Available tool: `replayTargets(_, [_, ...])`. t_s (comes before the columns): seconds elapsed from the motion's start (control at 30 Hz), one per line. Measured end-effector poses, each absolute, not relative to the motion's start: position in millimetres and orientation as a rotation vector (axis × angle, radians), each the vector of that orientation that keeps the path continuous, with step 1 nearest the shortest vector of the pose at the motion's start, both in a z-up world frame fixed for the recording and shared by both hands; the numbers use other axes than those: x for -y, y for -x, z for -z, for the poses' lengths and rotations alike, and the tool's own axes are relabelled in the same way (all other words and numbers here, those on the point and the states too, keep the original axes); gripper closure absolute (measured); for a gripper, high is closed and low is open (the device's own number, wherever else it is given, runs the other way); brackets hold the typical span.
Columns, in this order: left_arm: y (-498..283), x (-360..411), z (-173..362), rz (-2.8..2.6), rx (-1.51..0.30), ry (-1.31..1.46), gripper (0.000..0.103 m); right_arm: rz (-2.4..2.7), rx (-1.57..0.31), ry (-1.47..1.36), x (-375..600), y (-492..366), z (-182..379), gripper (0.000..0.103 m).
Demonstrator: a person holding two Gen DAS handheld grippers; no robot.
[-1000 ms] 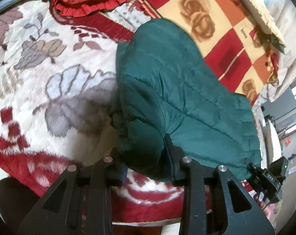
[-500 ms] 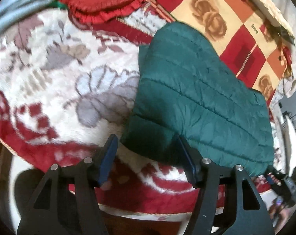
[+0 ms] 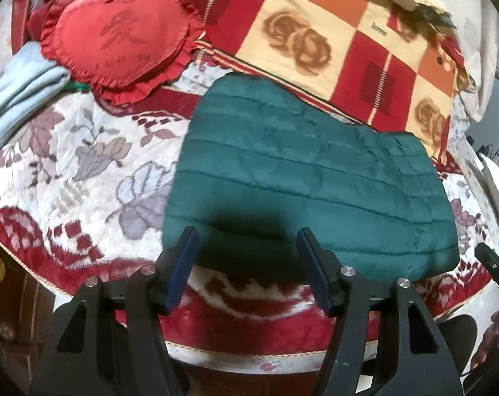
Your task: Fold large clothes
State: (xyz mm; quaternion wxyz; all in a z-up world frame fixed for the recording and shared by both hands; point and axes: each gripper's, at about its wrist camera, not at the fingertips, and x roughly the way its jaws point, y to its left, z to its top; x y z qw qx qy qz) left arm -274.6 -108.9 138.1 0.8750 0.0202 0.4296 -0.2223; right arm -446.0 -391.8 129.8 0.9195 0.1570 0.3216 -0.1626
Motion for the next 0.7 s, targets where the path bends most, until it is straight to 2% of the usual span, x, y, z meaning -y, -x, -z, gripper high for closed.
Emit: replayTargets(0.7, [299,135,-152,0.425,-0.781,-0.135,0.041,0.262,-0.637,-0.224,320,393,-141,0.012])
